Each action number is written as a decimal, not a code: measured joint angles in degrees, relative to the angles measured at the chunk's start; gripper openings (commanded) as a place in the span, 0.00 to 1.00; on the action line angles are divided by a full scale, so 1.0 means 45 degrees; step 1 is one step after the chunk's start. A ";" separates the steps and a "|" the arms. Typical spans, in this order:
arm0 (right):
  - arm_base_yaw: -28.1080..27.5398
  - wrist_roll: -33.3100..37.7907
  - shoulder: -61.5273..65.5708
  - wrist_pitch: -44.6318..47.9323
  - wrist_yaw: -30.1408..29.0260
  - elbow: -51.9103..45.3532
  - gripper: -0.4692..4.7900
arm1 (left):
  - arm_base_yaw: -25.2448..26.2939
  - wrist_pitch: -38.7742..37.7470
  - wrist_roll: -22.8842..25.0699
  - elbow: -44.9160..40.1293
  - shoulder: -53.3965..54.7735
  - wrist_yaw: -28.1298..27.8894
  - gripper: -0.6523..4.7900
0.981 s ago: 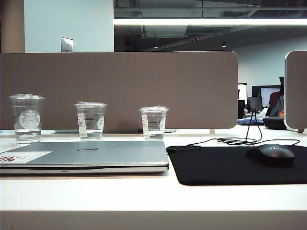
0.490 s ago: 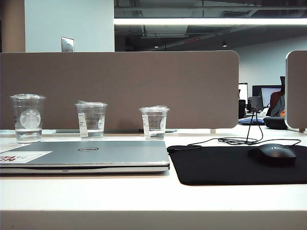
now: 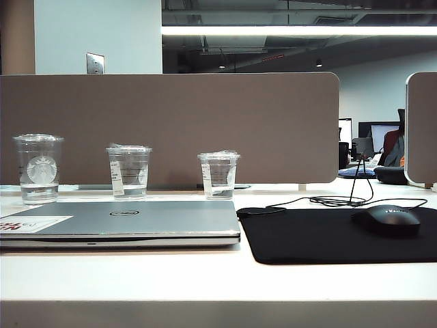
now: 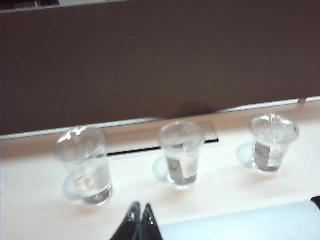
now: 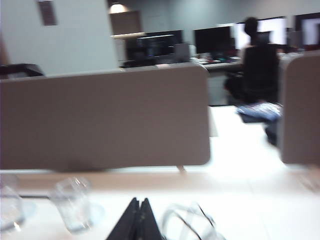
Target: Pick up the coffee cup on the middle and place it on the right side of the laptop.
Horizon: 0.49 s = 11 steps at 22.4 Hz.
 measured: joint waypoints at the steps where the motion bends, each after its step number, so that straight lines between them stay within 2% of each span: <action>1: 0.0005 0.0000 0.0797 0.0146 -0.0345 0.0738 0.08 | 0.0000 0.0019 0.0000 0.0228 0.0423 0.0146 0.33; 2: 0.0015 0.0005 0.1389 0.0267 -0.0627 0.1273 0.08 | -0.0005 -0.0005 -0.0005 0.0427 0.0835 0.0267 0.77; 3: 0.0160 0.0000 0.2676 0.0316 -0.1205 0.2433 0.08 | -0.0005 -0.0092 0.0000 0.0651 0.1433 0.0335 0.96; 4: 0.0282 0.0000 0.3327 0.0345 -0.1443 0.2968 0.08 | -0.0005 -0.0058 0.0000 0.0782 0.1797 0.0335 1.00; 6: 0.0821 -0.0015 0.5707 0.0243 -0.1933 0.5129 0.08 | 0.0000 0.0525 0.0000 0.0850 0.3031 0.0330 1.00; 8: 0.0967 -0.0039 0.6868 0.0253 -0.2302 0.6217 0.08 | -0.0005 0.1078 0.0044 0.0850 0.3769 0.0335 1.00; 11: 0.1103 -0.0049 0.9680 0.0296 -0.3861 0.8650 0.08 | -0.0005 0.3303 -0.0136 0.0855 0.5867 0.0627 1.00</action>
